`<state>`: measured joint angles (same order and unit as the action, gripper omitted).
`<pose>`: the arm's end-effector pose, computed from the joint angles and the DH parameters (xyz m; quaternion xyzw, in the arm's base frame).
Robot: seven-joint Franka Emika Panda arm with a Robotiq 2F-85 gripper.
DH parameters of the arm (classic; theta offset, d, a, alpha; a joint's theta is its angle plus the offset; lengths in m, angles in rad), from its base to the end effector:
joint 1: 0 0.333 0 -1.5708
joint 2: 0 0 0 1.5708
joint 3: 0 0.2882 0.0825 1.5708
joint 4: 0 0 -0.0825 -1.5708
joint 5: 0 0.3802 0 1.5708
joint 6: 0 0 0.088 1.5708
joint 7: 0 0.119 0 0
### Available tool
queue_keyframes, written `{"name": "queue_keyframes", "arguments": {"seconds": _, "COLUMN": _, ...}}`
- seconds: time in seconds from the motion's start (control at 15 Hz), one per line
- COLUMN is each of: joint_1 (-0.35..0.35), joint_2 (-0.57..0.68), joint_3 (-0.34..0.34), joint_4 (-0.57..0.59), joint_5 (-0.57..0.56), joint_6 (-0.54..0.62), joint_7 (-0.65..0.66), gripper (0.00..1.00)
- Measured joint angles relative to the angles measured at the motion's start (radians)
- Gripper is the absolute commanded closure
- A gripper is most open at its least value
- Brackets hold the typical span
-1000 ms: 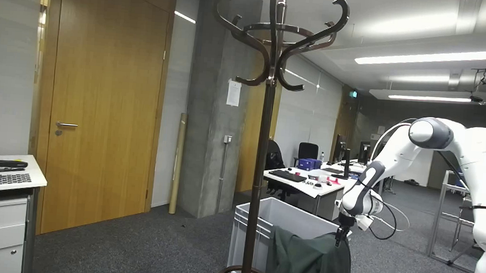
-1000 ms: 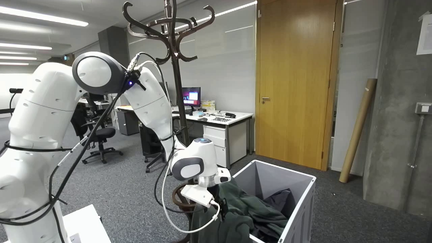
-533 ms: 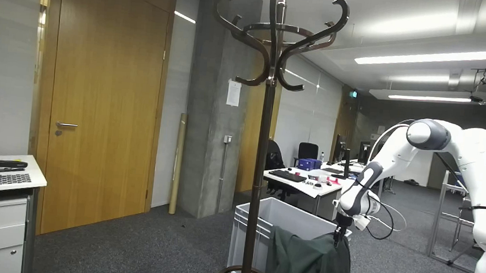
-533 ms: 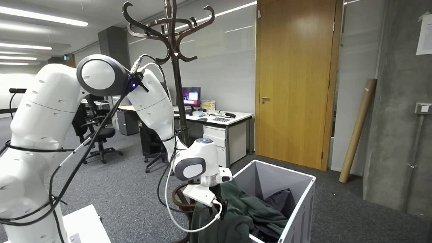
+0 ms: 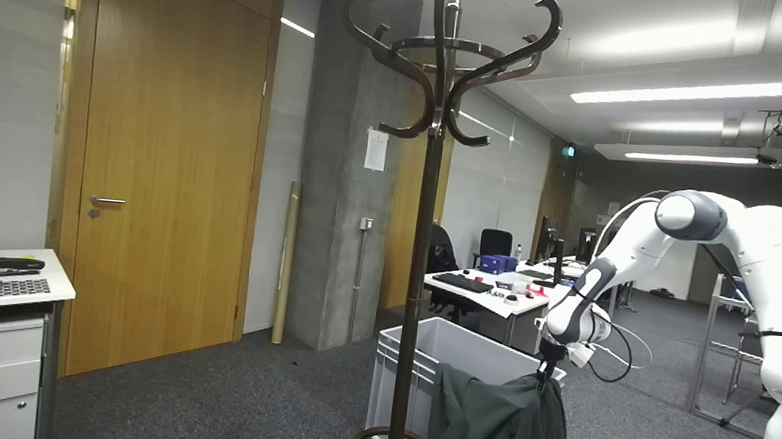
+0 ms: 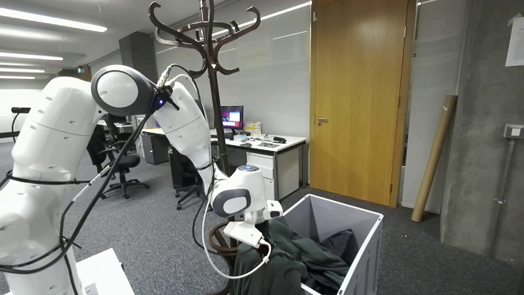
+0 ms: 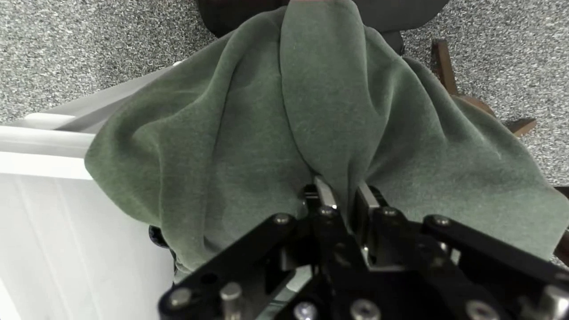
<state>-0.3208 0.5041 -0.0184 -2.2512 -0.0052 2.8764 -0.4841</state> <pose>0.5024 -0.1777 0.1169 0.9952 0.0761 0.0534 0.0290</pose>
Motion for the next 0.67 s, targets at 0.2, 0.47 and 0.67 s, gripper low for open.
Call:
{"name": "queue_keyframes", "arguments": {"seconds": 0.2, "joint_1": -0.001, "joint_2": -0.017, "joint_3": 0.006, "joint_4": 0.002, "joint_5": 0.001, "joint_6": 0.0, "joint_7": 0.0, "gripper": 0.97}}
{"name": "queue_keyframes", "arguments": {"seconds": 0.47, "joint_1": -0.014, "joint_2": -0.081, "joint_3": 0.03, "joint_4": 0.003, "joint_5": 0.012, "joint_6": 0.0, "joint_7": 0.0, "gripper": 0.97}}
{"name": "queue_keyframes", "arguments": {"seconds": 0.67, "joint_1": -0.018, "joint_2": -0.139, "joint_3": 0.038, "joint_4": 0.01, "joint_5": 0.028, "joint_6": 0.0, "joint_7": 0.005, "gripper": 0.97}}
